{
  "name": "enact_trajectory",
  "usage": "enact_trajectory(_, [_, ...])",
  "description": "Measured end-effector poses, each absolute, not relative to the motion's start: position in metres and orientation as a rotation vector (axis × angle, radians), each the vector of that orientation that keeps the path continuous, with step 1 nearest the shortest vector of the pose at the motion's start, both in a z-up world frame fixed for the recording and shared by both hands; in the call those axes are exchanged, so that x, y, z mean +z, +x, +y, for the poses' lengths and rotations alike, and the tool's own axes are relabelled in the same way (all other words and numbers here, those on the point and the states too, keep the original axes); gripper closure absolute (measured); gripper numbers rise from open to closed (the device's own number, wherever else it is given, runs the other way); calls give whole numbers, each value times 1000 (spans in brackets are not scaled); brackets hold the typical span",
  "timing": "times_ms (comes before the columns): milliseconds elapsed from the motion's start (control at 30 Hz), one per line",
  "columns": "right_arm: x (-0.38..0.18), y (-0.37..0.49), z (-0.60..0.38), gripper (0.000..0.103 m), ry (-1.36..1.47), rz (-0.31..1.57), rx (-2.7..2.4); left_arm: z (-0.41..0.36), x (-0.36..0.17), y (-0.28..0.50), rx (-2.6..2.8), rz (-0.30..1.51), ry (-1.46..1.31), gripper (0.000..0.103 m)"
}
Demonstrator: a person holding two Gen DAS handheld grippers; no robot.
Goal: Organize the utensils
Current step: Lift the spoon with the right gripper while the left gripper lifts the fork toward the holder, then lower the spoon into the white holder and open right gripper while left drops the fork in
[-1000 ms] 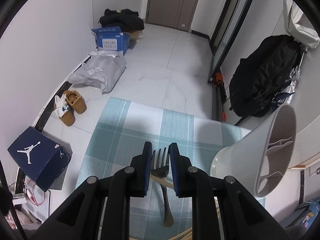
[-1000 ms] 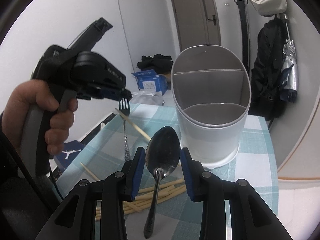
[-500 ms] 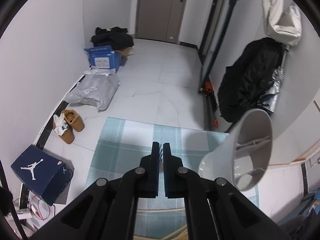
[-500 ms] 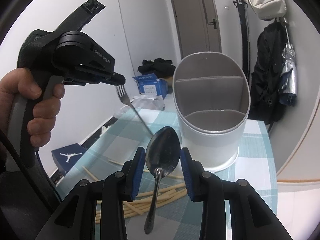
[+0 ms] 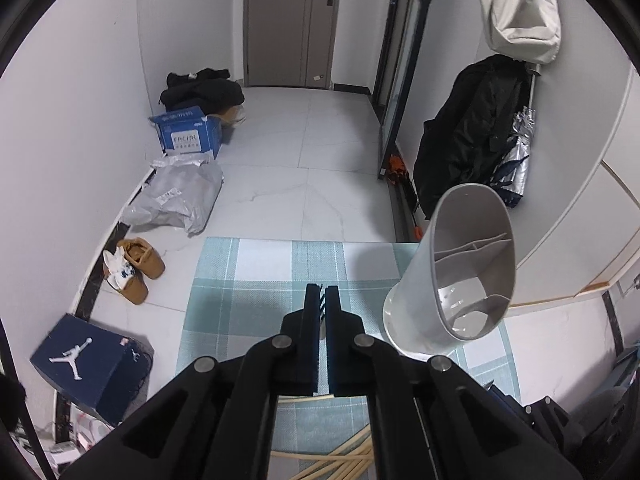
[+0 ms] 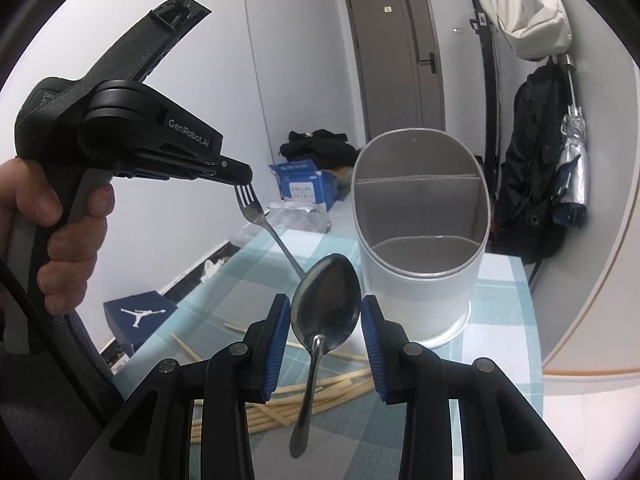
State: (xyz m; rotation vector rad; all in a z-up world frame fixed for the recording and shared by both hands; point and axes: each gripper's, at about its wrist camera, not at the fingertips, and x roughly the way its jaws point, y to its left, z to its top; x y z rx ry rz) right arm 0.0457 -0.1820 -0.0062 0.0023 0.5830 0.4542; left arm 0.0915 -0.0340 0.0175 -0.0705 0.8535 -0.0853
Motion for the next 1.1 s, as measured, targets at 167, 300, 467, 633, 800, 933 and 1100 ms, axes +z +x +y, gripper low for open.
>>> enact_trajectory(167, [4,39,-187,68,2,548,443,-43,37,76,-127,825,-19,103])
enact_trajectory(300, [14,36,-196,68,21,523,432,-47,54,66,-166,798,7,103])
enact_trajectory(467, [42,32,-208,68,44,453,411,-48,82,57,-212,762,15,103])
enact_trajectory(633, [79,36,-228,68,64,389,403,-53,117,54,-257,704,18,103])
enact_trajectory(800, [119,56,-247,68,61,331,398,-60,141,68,-306,680,13,103])
enact_trajectory(933, [144,79,-254,68,51,272,394,-69,150,88,-316,671,41,103])
enact_trajectory(1100, [160,116,-251,68,25,220,390,-74,149,106,-324,688,85,103])
